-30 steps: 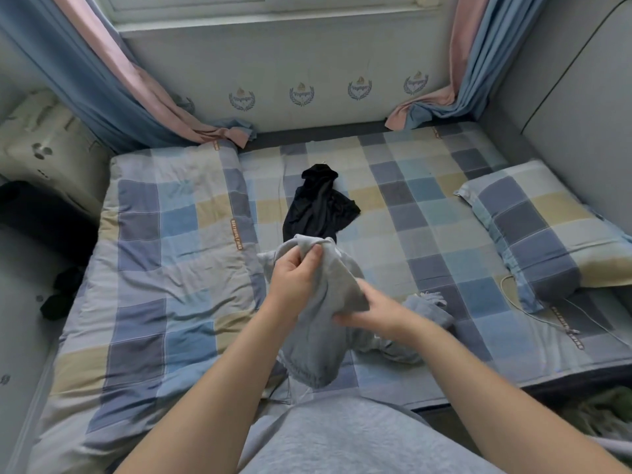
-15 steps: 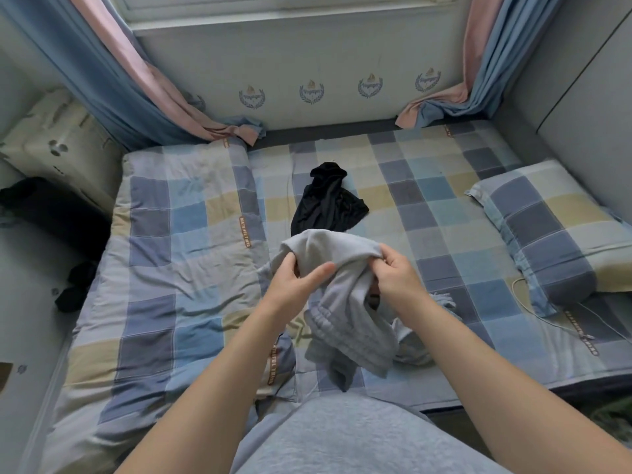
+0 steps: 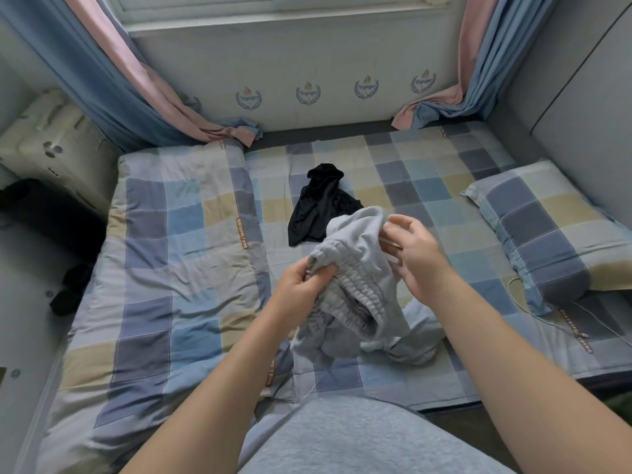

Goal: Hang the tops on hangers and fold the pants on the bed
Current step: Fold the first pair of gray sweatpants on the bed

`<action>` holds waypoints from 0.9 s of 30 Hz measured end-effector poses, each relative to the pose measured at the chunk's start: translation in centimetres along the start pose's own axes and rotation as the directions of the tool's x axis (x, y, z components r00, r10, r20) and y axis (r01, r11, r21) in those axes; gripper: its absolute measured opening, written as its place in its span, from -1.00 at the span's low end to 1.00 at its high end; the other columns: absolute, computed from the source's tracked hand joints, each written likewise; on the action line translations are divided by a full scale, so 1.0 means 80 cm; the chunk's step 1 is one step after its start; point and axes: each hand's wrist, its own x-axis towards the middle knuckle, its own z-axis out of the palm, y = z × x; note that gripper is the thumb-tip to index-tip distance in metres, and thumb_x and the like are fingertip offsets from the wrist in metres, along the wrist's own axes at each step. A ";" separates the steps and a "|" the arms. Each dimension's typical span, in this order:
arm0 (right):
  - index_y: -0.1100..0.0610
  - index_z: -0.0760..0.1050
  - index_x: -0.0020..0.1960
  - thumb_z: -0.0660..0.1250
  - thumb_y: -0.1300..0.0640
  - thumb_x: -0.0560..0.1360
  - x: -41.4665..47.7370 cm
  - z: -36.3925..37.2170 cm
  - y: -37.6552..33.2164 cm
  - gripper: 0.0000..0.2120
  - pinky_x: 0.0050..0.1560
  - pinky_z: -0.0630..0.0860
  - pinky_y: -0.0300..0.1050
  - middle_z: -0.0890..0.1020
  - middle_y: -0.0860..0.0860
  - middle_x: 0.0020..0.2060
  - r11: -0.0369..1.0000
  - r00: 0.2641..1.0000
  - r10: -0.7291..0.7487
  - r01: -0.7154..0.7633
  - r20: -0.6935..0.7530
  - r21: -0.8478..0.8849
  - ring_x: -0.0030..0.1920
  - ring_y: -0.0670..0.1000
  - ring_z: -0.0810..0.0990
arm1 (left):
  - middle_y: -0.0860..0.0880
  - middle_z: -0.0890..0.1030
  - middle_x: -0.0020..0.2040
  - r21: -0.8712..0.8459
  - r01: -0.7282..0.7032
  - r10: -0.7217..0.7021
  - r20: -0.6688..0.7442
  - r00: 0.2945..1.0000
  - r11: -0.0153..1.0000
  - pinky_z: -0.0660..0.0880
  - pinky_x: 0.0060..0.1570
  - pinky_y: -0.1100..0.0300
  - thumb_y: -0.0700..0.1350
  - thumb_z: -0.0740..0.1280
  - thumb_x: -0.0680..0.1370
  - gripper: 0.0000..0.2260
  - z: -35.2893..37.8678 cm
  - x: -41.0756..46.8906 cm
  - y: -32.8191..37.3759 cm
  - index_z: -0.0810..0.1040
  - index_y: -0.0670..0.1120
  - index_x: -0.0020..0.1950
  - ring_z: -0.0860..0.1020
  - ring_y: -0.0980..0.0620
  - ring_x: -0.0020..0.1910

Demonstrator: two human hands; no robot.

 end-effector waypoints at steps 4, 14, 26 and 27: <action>-0.08 0.34 0.40 0.42 -0.10 0.52 -0.017 0.002 0.026 -0.49 -0.02 0.50 -0.19 0.52 -0.10 0.20 0.888 0.936 0.160 0.003 0.314 -0.460 0.11 -0.14 0.58 | -0.21 0.65 -0.11 -0.035 0.043 -0.046 -0.074 0.996 0.998 0.52 -0.05 -0.09 -0.04 0.31 0.64 -0.82 0.000 0.001 0.007 0.65 -0.07 -0.04 0.60 -0.19 -0.13; 0.10 0.64 -0.16 0.31 0.30 0.59 -0.010 0.006 0.064 -0.78 -0.22 0.48 -0.17 0.62 -0.06 -0.34 0.852 0.976 -0.076 0.169 0.203 -0.496 -0.26 -0.07 0.54 | -0.15 0.55 -0.10 -0.158 0.424 -0.433 -0.032 0.901 0.892 0.40 -0.14 0.07 -0.03 0.35 0.47 -0.77 -0.024 -0.011 0.011 0.53 -0.17 -0.01 0.53 -0.09 -0.18; 0.10 0.60 -0.19 0.43 0.28 0.50 -0.017 0.010 0.012 -0.86 -0.26 0.43 -0.15 0.55 0.03 -0.34 0.846 0.943 -0.293 0.332 0.155 -0.416 -0.30 -0.04 0.46 | -0.06 0.55 -0.17 0.313 0.342 -0.219 -0.367 0.904 0.886 0.45 -0.15 0.06 -0.11 0.39 0.48 -0.85 -0.028 0.002 -0.014 0.43 -0.09 -0.13 0.52 -0.05 -0.19; 0.11 0.57 -0.19 0.40 0.28 0.51 -0.019 0.012 0.012 -0.86 -0.29 0.41 -0.12 0.52 0.03 -0.35 0.855 0.945 -0.299 0.326 0.131 -0.402 -0.31 -0.03 0.44 | -0.05 0.57 -0.05 0.389 0.387 -0.212 -0.422 0.881 0.836 0.52 -0.04 0.01 -0.06 0.40 0.47 -0.82 -0.025 0.001 -0.017 0.44 -0.07 -0.04 0.54 -0.06 -0.09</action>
